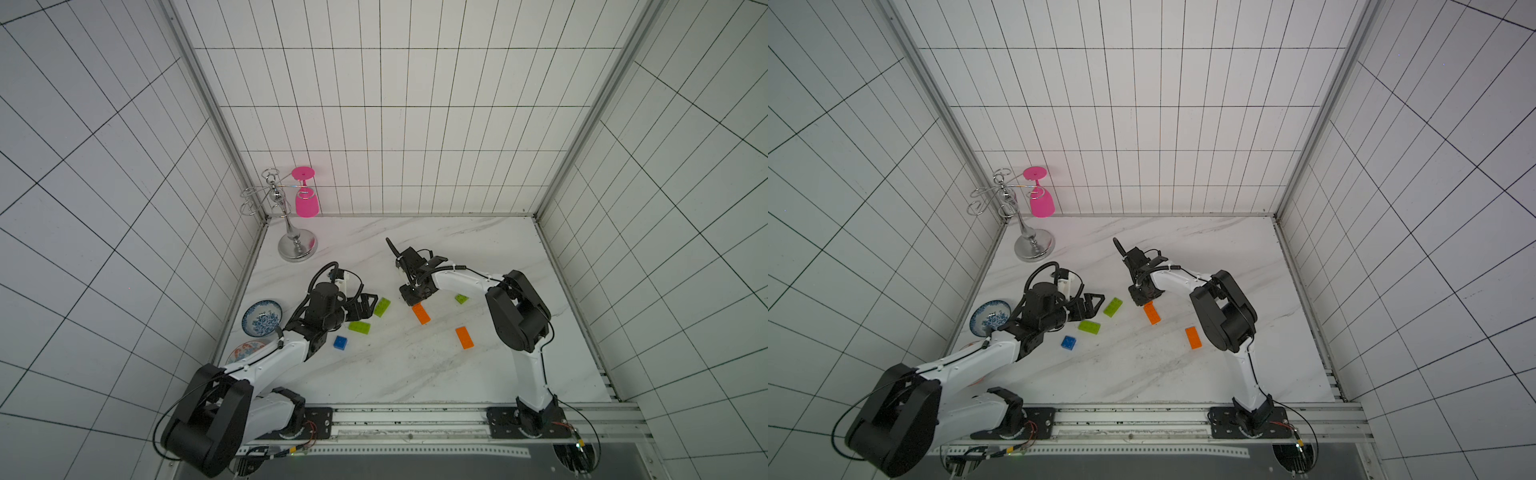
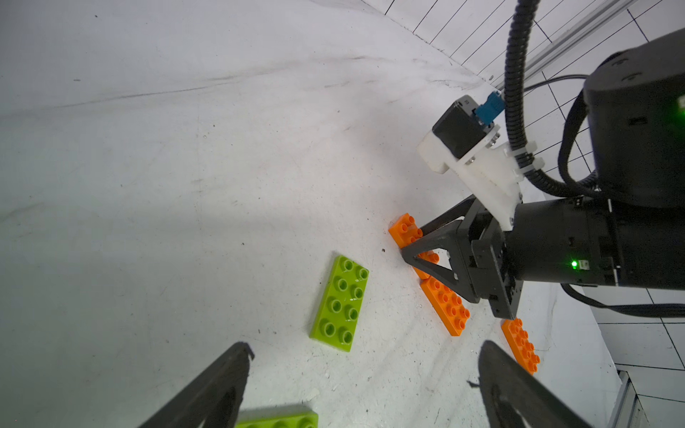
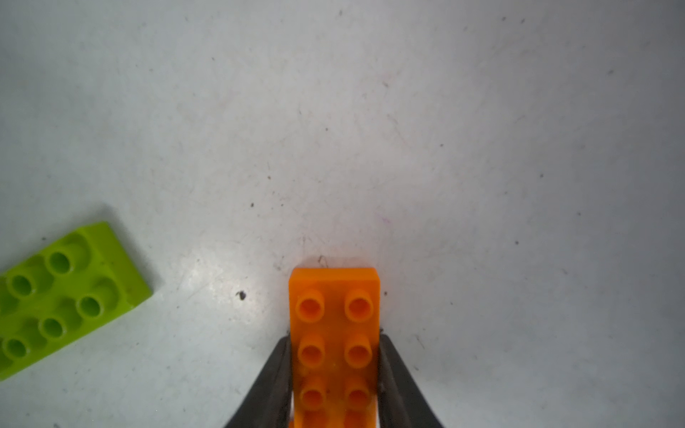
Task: Assemble a small pinwheel with lego
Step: Adjust the lego brick at the center of the board.
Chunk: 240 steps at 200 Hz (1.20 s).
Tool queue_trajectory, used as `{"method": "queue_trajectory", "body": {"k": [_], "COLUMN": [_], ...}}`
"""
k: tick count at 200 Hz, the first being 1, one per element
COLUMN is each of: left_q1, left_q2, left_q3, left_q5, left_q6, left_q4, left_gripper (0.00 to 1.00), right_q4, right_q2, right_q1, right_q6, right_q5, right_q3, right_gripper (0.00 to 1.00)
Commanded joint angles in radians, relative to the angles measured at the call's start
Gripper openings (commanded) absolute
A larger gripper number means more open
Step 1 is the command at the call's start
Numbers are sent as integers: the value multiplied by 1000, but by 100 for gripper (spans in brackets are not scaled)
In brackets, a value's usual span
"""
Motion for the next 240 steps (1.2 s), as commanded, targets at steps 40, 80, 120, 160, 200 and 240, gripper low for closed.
{"method": "queue_trajectory", "body": {"k": [40,80,120,160,200,240], "left_q1": [3,3,3,4,3,0], "left_q2": [1,-8,-22,-40,-105,-273], "left_q3": [9,8,-3,-4,0,-7], "left_q5": [11,9,14,0,-59,-131], "left_q6": [-1,3,8,12,25,80], "left_q4": [22,15,19,0,-71,-142], "left_gripper": [97,97,97,97,97,97], "right_q4": [-95,-95,-97,-99,-105,-37], "right_q2": [25,35,37,39,34,-169], "right_q1": [31,39,38,33,27,9], "right_q6": [-15,-15,-13,-7,-3,87], "right_q5": [-32,-23,-18,-1,-39,-32], "right_q3": [-52,-45,-47,-20,54,19], "right_gripper": [36,37,40,58,74,76]}}
